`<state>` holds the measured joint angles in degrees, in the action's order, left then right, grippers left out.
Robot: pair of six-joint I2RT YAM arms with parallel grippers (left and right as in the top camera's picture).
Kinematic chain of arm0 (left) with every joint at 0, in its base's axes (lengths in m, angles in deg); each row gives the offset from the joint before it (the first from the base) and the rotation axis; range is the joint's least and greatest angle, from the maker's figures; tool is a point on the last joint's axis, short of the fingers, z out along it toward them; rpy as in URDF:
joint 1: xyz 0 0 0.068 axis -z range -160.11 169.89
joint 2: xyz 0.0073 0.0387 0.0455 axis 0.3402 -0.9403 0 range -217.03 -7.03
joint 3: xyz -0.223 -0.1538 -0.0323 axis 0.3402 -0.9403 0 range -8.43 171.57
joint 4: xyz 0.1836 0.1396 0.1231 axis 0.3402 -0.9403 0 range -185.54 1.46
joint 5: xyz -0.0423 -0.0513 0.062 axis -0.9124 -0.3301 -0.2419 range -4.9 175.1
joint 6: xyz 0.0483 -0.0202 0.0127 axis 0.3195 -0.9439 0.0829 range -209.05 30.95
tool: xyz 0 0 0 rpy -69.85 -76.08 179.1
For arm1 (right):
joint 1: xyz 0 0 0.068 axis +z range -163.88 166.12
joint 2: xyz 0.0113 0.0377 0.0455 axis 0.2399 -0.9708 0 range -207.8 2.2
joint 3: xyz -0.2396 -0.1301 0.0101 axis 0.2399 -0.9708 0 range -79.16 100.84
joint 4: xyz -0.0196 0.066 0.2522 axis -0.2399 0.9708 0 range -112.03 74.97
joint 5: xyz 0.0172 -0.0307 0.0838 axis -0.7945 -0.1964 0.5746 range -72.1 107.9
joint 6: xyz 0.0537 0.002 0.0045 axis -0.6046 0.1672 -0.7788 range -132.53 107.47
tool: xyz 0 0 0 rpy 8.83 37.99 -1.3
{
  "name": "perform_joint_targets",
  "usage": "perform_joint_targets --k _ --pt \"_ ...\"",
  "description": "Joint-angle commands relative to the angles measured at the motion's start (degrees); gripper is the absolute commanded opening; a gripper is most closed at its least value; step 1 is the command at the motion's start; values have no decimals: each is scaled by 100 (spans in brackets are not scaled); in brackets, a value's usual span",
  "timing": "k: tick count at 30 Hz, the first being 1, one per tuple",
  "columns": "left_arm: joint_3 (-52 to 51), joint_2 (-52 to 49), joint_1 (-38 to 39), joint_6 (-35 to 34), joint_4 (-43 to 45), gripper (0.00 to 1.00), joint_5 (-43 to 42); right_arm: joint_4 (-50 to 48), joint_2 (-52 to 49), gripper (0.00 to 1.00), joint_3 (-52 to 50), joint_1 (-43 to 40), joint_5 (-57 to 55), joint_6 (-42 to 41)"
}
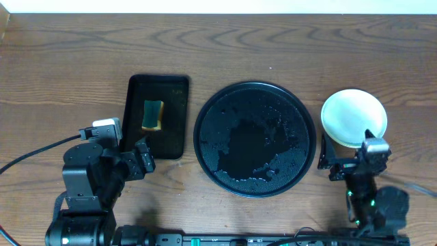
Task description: Clean dirty plates on tray and stack at the side
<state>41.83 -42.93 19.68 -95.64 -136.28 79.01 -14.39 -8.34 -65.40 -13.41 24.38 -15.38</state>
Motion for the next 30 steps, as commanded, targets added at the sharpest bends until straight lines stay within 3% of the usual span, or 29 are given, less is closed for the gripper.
perform_joint_targets --k 1,8,14,16,30 --pt "-13 -7 2 50 7 90 -59 -566 435 99 -562 162 44 35" --pt "-13 -7 2 50 7 90 -57 -1003 1027 99 -1091 223 44 37" --pt "-13 -7 2 50 7 90 -57 -931 1027 99 -1331 227 46 210" --pt "-13 -7 2 50 9 90 -59 -391 1027 99 -1344 249 46 208" --pt "-13 -7 2 50 7 91 -57 -396 1021 99 -1344 293 0 210"
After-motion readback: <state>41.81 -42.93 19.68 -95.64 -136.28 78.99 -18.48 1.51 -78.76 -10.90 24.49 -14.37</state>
